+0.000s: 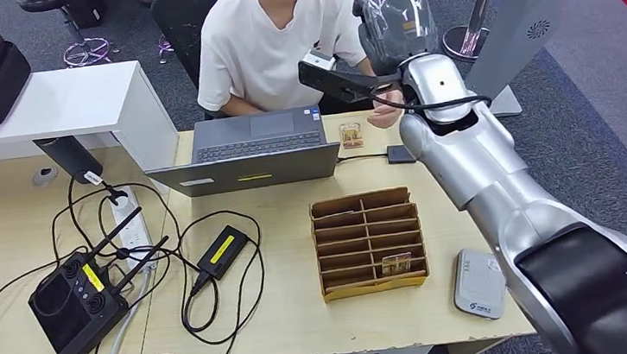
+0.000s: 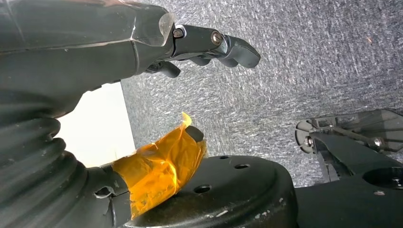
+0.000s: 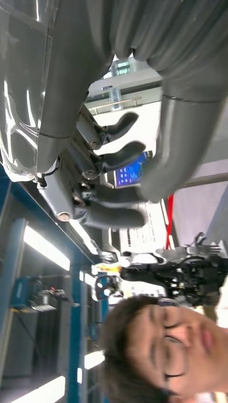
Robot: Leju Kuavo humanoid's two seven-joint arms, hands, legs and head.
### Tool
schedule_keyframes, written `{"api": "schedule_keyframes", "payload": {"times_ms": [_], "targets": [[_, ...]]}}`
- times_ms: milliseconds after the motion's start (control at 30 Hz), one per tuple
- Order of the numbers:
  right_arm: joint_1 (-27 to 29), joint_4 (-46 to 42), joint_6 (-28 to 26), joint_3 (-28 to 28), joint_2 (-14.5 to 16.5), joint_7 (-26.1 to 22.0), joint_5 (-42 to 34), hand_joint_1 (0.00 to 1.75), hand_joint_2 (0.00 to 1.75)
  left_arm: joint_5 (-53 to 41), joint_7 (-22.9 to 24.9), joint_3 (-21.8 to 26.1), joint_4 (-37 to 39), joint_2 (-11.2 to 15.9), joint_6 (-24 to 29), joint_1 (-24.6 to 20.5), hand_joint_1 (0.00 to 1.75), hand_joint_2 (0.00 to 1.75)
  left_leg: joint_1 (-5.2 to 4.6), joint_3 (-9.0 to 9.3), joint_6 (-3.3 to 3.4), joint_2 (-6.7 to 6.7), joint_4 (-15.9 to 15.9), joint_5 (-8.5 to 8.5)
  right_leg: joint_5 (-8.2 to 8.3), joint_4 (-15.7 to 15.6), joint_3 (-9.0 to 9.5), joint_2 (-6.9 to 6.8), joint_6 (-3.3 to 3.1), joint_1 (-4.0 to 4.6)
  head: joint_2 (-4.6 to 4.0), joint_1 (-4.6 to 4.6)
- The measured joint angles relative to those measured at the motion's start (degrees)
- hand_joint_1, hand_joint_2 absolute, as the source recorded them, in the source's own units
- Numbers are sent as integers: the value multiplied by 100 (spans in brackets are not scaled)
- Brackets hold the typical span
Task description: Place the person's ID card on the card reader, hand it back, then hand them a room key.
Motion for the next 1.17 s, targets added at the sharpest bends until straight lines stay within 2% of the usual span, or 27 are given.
{"api": "schedule_keyframes", "payload": {"times_ms": [133, 300, 400, 533, 700, 833, 1067, 1133, 1167], "targets": [[-71, 436, -31, 90, 169, 21, 46, 0, 175, 32, 0, -6, 0, -14, -3, 1, 0, 175, 0, -3, 0, -2, 0, 0, 0, -2, 0, -4, 0, 0, 0, 0], [-78, 790, -42, 139, 166, 109, 117, 0, 175, 37, 84, -6, 0, -24, 13, 2, 0, 175, -1, -3, 0, -2, 4, 0, 1, -6, -1, -4, 1, 0, 0, 1], [-76, 959, -39, 163, 32, 261, 220, 0, 175, 48, 119, -6, 0, -24, 26, 4, 0, 175, -1, -3, 0, -4, 7, 0, 1, -7, -2, -6, 1, -1, 0, 1], [-76, 1214, 66, 200, -345, 672, 460, 0, 175, 111, 143, -6, 0, -22, 32, 8, 0, 175, -2, -7, 1, -15, 11, 0, 2, -9, -1, -17, 2, -1, 0, -1], [-59, 1523, 274, 220, -1109, 1105, 671, 0, 175, 243, 194, 13, 0, -17, 58, 23, 0, 175, -3, -16, 4, -35, 19, -2, 2, -14, -2, -35, 3, -2, 0, -1], [97, 1731, 480, 184, -1979, 1430, 674, 0, 175, 354, 295, 69, 0, -4, 71, 31, 0, 175, -2, -22, 10, -72, 26, -3, -1, -26, 6, -70, 8, -2, 0, -1], [1017, 1986, 539, -192, -3675, 1723, 357, 0, 175, 454, 519, 191, 0, 37, 62, 62, 0, 175, -3, -39, 34, -95, 26, -18, -6, -40, 12, -94, 16, -1, 0, -1], [1326, 2026, 537, -324, -4020, 1757, 285, 0, 175, 463, 557, 213, 0, 53, 54, 65, 0, 175, -4, -40, 37, -85, 24, -21, -7, -40, 8, -83, 18, -2, 0, -2], [1396, 2034, 538, -354, -4091, 1765, 273, 0, 175, 464, 562, 218, 0, 58, 52, 66, 0, 175, -5, -40, 38, -81, 24, -22, -7, -40, 6, -79, 18, -3, 0, -2]]}}
